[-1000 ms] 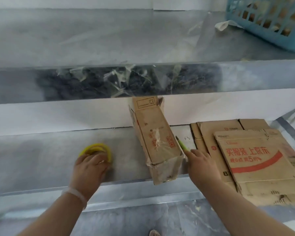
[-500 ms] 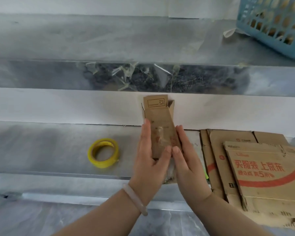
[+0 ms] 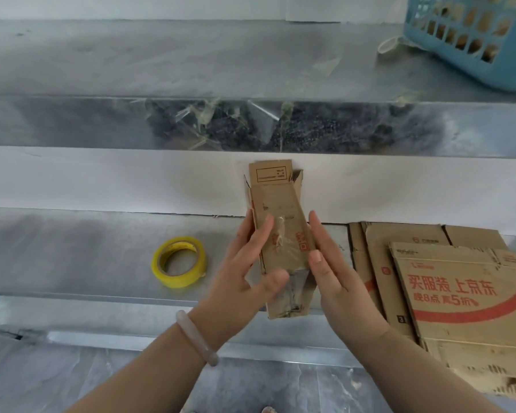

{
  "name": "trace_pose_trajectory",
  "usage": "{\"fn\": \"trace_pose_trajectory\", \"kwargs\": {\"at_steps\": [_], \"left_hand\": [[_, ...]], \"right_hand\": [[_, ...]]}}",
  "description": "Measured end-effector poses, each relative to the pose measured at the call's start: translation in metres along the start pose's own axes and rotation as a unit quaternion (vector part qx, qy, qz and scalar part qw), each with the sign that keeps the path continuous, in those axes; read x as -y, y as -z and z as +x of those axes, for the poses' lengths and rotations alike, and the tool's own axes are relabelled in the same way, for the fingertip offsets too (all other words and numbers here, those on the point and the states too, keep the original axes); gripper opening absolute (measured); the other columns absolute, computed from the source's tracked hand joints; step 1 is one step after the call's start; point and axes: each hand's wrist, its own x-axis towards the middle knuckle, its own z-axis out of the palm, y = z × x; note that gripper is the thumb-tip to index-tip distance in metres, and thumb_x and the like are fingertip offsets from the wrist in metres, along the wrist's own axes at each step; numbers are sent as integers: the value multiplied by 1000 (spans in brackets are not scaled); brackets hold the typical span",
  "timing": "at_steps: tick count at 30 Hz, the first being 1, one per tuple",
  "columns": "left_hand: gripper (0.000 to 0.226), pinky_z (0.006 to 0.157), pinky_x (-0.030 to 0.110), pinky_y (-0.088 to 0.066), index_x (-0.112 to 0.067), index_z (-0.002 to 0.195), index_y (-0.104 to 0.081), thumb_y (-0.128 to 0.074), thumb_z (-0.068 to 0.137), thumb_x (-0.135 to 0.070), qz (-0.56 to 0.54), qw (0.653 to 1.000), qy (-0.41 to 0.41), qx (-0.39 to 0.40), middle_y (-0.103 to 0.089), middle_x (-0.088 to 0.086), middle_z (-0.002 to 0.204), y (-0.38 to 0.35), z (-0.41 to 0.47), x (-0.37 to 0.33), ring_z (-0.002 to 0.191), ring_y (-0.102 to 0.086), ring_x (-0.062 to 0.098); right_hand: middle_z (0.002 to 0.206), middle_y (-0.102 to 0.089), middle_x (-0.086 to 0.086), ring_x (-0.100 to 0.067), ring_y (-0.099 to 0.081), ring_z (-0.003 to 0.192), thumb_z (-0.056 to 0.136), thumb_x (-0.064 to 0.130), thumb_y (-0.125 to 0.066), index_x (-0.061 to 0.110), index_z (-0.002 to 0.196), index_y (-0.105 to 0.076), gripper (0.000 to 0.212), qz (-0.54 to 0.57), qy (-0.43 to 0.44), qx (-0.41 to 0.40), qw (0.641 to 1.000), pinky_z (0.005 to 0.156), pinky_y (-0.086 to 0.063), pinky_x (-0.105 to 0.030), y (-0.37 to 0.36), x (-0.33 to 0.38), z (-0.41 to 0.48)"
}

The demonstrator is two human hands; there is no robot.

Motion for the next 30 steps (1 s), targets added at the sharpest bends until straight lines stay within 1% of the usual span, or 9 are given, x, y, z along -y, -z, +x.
{"fn": "trace_pose_trajectory", "kwargs": {"at_steps": [3,5,9,11,15,19,22,27,30], "left_hand": [[54,110,30,-37,-23,135,-52,-64,85,-40,55,996,-42,-53,-28,0,155,0,-3,0,142,-29,14],[41,104,31,-44,-28,121,-65,-66,83,-43,66,992,-52,-96,-42,-3,146,0,-5,3,134,-42,16],[38,96,33,-50,-24,113,-68,-64,84,-48,70,988,-75,-114,-54,-5,134,9,-6,8,122,-54,15],[36,96,28,-49,-20,113,-69,-66,84,-41,89,987,-98,-95,-55,-6,132,13,-4,5,121,-54,10],[32,95,23,-49,-18,109,-69,-70,80,-31,101,983,-110,-106,-58,-8,128,10,-1,0,117,-57,6],[30,90,31,-54,-18,106,-72,-70,79,-31,70,991,-75,-84,-61,-11,128,15,1,1,115,-61,9],[29,101,24,-46,-17,110,-70,-67,83,-26,72,993,-92,-18,-57,-15,132,25,5,2,126,-53,11],[21,98,19,-45,-22,101,-73,-68,81,-25,29,997,-69,5,-58,-18,129,35,4,2,127,-52,10],[22,88,31,-55,-29,97,-74,-74,76,-34,34,997,-51,-44,-62,-17,124,21,2,-2,118,-59,11]], "right_hand": [[134,-53,29,6,-48,126,94,35,-54,44,147,-31,59,-40,5,29,999,95,-48,-16,3,-4,-1],[146,-45,16,0,-42,133,92,44,-60,52,141,-40,53,-145,57,-4,988,104,-46,-27,8,-14,0],[132,-54,-15,-7,-50,127,87,19,-67,18,113,-71,27,-293,290,-60,909,101,-43,-18,22,-27,6],[127,-58,-14,-12,-55,122,84,24,-71,15,107,-73,25,-306,296,-59,903,100,-46,-22,25,-26,7],[124,-61,0,-13,-58,117,83,49,-69,22,99,-76,32,-271,220,-85,933,90,-56,-34,19,-20,9],[114,-68,6,-13,-63,108,88,38,-67,17,95,-77,24,-315,289,-48,903,85,-55,-41,25,-15,17],[111,-71,4,-17,-65,107,90,28,-67,15,99,-77,18,-370,331,-9,868,89,-54,-40,35,-11,22],[120,-69,9,-14,-60,122,90,23,-64,24,105,-76,19,-342,288,19,894,93,-54,-44,40,-11,16],[113,-71,12,-7,-62,116,85,35,-69,26,98,-77,18,-338,267,-27,902,91,-55,-41,28,-10,12]]}}
